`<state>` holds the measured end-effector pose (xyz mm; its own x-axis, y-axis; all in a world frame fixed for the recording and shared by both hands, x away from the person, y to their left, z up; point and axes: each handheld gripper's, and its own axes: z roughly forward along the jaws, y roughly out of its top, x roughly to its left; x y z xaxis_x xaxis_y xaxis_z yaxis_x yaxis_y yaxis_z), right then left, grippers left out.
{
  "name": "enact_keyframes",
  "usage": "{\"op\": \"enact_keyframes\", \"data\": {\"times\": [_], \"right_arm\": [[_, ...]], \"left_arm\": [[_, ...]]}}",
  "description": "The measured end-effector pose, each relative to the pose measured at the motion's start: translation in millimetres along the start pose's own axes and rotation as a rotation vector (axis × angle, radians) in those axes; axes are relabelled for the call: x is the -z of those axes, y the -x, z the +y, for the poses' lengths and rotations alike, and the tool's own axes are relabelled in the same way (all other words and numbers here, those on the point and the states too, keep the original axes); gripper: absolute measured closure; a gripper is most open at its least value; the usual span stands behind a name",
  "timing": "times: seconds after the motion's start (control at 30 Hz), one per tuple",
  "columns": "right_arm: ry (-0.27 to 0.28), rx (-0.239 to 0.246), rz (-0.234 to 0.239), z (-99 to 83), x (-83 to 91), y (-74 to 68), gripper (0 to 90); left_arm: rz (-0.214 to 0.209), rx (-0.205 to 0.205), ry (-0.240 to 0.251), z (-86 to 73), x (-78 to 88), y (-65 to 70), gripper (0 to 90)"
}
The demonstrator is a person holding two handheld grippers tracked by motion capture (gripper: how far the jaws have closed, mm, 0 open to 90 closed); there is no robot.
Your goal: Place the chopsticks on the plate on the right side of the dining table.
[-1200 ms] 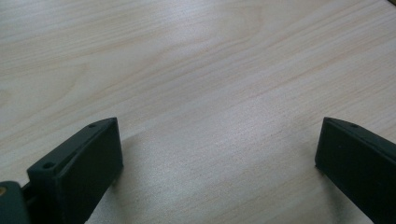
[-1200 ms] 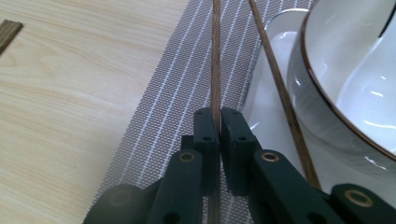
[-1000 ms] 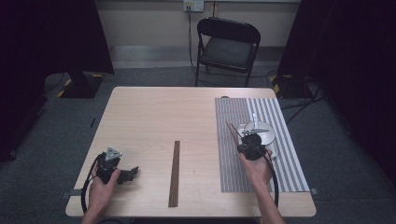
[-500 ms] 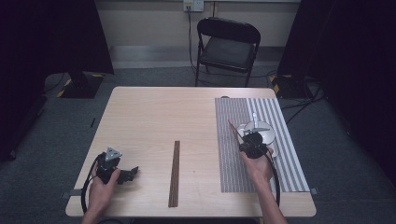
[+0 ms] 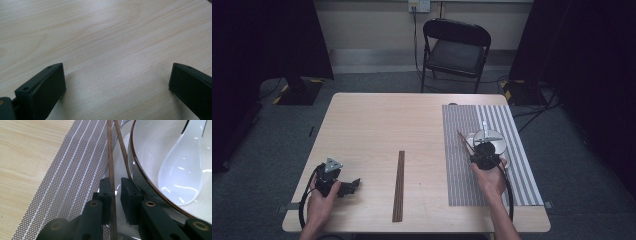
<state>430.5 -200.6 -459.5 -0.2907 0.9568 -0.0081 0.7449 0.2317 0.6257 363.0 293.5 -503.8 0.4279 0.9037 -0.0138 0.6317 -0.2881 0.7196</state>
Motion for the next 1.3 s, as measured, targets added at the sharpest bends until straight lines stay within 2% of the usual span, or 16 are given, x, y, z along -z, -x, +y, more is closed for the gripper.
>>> {"op": "enact_keyframes", "data": {"times": [0.2,0.27,0.43,0.5,0.53,0.57,0.67,0.7,0.73,0.8,0.87,0.93,0.97,1.13,1.17,1.3], "right_arm": [[0.039,0.006,0.011,-0.1,7.8,-3.1,78.4],[0.054,0.02,0.028,1.4,12.1,-6.9,84.0],[0.036,0.017,0.033,1.0,8.6,-7.9,87.1],[0.026,-0.001,0.024,-0.4,5.3,-5.2,87.5],[0.022,-0.032,0.034,-1.3,5.2,-4.4,87.6],[0.029,-0.031,0.035,-1.5,4.5,-2.9,87.6],[0.014,-0.029,0.015,-1.7,5.2,-4.1,87.5],[0.016,-0.015,0.01,-2.0,4.8,-3.4,87.5],[0.015,-0.02,0.008,-2.6,4.8,-3.1,87.5],[0.011,-0.029,0.008,-3.6,5.2,-2.5,87.5],[0.011,-0.031,0.004,-4.4,5.7,-1.4,87.4],[0.012,-0.035,0.004,-5.2,6.0,0.0,87.4],[0.014,-0.031,0.003,-6.2,5.7,0.9,87.4],[0.011,-0.034,-0.003,-7.9,6.2,1.5,87.3],[0.009,-0.038,-0.002,-8.1,6.8,1.7,87.1],[0.017,-0.038,-0.004,-9.2,8.0,4.3,86.9]], "left_arm": [[0.0,-0.004,-0.002,0.0,0.2,-0.3,0.1],[0.0,0.0,0.001,0.0,0.0,0.0,0.2],[0.0,0.0,0.0,0.0,0.0,0.0,0.1],[0.0,0.0,0.0,0.0,0.0,0.0,0.1],[0.001,-0.011,-0.006,0.1,0.5,-0.7,0.1],[0.0,0.0,0.001,0.0,-0.1,0.0,0.1],[0.0,0.001,0.001,0.0,0.0,0.0,0.1],[0.0,-0.015,-0.009,0.2,0.7,-1.0,0.1],[-0.001,-0.003,-0.002,0.0,0.2,-0.3,0.1],[0.0,-0.015,-0.009,0.2,0.7,-1.0,0.1],[0.0,0.001,0.001,0.0,0.0,0.0,0.1],[0.0,-0.015,-0.009,0.2,0.7,-1.0,0.1],[-0.001,0.0,-0.001,0.0,0.0,0.0,0.1],[0.001,-0.01,-0.007,0.2,0.6,-0.7,0.1],[-0.001,0.001,0.0,0.0,0.0,0.0,0.1],[0.0,-0.004,-0.002,0.0,0.2,-0.3,0.1]]}}
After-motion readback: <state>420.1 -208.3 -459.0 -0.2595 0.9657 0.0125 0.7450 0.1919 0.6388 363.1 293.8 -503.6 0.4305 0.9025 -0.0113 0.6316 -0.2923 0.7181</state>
